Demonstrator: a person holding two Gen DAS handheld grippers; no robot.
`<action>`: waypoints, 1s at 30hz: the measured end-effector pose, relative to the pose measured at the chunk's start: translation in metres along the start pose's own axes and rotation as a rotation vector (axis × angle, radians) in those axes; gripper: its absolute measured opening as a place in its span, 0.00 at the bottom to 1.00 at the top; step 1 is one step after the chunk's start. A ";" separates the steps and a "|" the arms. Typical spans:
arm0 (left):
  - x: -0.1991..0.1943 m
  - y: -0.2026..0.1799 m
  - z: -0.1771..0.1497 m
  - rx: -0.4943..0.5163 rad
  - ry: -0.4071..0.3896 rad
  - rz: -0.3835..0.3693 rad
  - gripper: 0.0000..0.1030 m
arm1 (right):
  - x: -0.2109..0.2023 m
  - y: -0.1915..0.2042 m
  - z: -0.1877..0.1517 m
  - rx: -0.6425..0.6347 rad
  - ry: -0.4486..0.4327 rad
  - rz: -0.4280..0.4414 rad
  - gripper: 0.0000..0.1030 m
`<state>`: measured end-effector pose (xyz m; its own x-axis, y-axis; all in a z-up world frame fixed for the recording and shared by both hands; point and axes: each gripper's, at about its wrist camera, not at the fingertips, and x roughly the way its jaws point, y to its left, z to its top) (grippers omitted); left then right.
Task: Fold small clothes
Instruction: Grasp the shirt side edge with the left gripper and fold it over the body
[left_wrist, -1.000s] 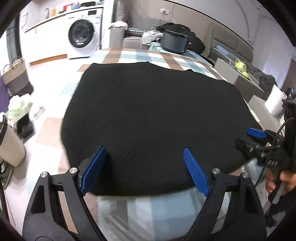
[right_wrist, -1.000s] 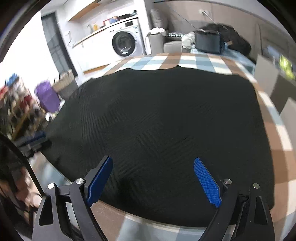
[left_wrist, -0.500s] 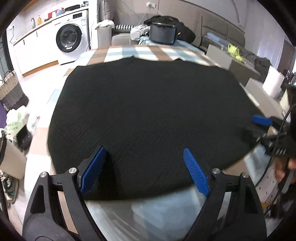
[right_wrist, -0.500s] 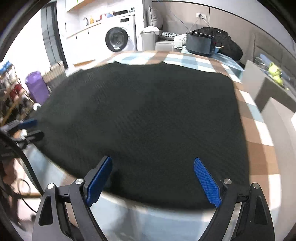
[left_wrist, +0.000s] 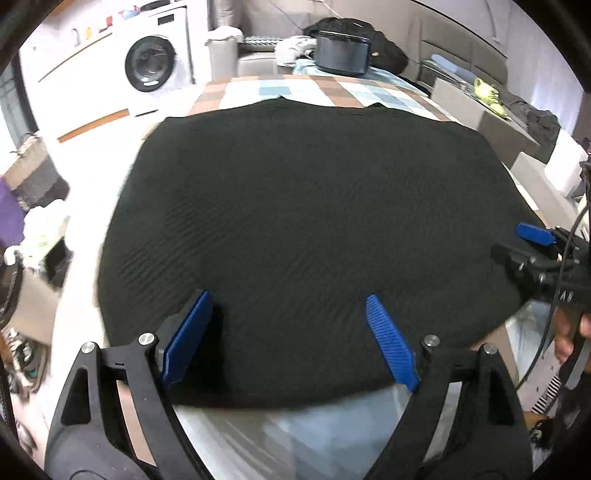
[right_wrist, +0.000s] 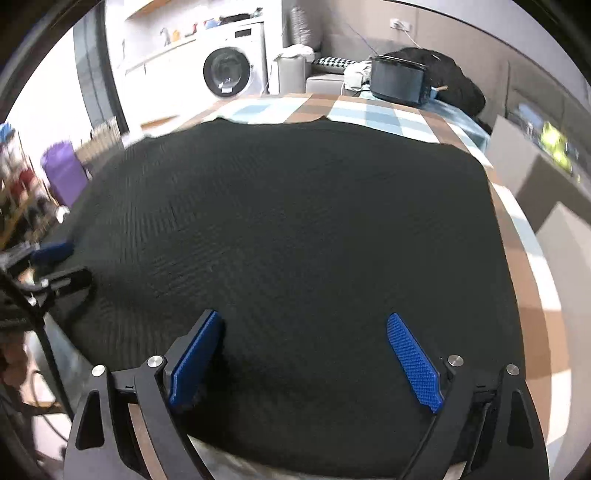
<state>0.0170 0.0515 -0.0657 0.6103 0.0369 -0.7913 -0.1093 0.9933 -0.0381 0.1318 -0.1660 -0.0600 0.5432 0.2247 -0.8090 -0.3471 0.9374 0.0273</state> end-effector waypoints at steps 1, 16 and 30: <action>-0.006 0.003 -0.005 -0.011 -0.003 0.004 0.82 | -0.002 -0.001 0.000 0.008 0.002 0.004 0.89; -0.028 0.115 -0.044 -0.579 -0.037 -0.138 0.64 | -0.009 0.032 0.030 0.021 -0.051 0.258 0.89; -0.007 0.093 -0.005 -0.527 -0.163 0.043 0.10 | 0.002 0.041 0.014 0.046 -0.016 0.266 0.89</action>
<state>-0.0015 0.1430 -0.0670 0.7055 0.1339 -0.6960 -0.4891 0.8027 -0.3413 0.1292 -0.1235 -0.0525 0.4499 0.4683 -0.7604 -0.4439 0.8561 0.2646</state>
